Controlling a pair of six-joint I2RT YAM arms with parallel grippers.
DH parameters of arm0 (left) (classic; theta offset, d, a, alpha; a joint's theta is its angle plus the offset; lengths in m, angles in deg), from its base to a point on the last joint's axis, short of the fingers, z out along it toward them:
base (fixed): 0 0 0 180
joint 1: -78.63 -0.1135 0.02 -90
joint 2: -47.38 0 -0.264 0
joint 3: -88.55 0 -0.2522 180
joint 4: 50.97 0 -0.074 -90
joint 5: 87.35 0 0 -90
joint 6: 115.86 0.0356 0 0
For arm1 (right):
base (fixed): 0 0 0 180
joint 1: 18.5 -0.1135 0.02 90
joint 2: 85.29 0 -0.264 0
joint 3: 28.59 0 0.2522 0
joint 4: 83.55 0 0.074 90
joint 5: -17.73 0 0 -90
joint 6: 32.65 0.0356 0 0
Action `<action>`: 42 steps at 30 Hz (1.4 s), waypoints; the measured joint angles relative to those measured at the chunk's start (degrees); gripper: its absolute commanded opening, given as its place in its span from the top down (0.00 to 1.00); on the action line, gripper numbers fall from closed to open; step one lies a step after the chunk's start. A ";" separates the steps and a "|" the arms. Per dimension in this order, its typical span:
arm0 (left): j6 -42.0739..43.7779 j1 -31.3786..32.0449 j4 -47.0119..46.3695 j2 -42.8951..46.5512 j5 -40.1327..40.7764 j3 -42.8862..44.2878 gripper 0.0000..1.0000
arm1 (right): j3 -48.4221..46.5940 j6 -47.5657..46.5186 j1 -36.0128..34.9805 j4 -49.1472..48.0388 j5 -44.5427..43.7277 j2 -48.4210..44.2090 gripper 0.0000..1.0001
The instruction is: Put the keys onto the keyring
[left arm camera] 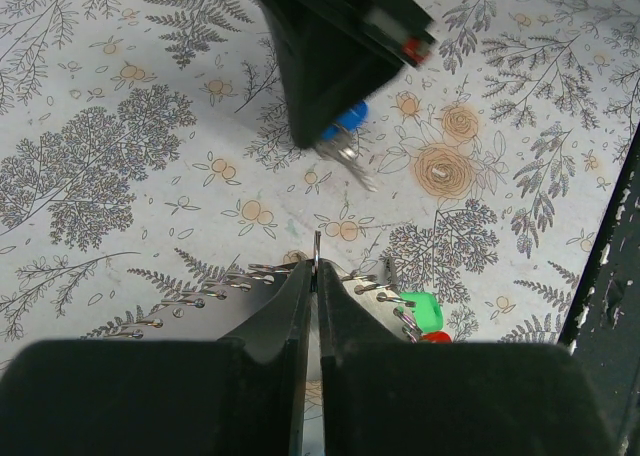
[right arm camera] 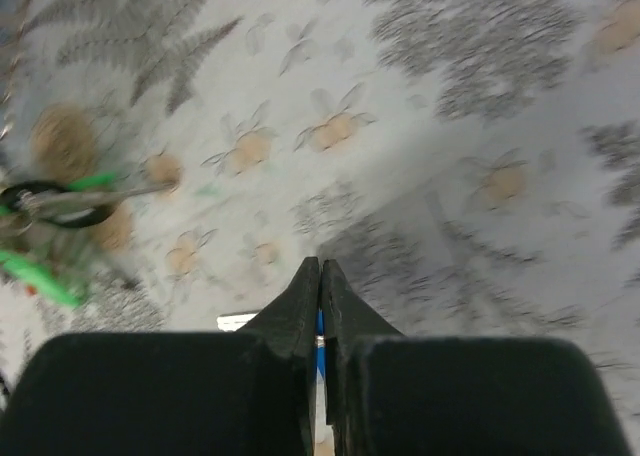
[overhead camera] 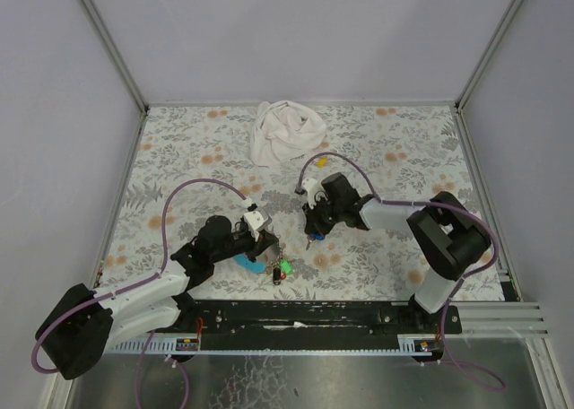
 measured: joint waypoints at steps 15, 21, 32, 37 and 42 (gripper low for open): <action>-0.44 0.00 -0.24 0.72 0.07 0.00 1.00 | 7.93 8.57 -9.16 3.17 -10.25 -10.75 0.62; -0.57 0.00 -0.24 2.01 0.48 0.00 1.00 | -2.23 8.94 -9.27 16.74 -11.58 -10.45 0.58; -0.68 0.00 -0.26 2.03 0.74 0.00 1.00 | -9.86 8.68 -9.55 31.58 -11.76 -3.58 0.63; -0.68 0.00 -0.28 1.51 0.72 0.00 1.00 | -11.13 8.68 -10.10 34.03 -11.76 -1.18 0.63; -0.70 0.00 -0.26 1.31 0.72 0.00 1.00 | -13.81 8.52 -10.34 34.49 -11.87 0.76 0.66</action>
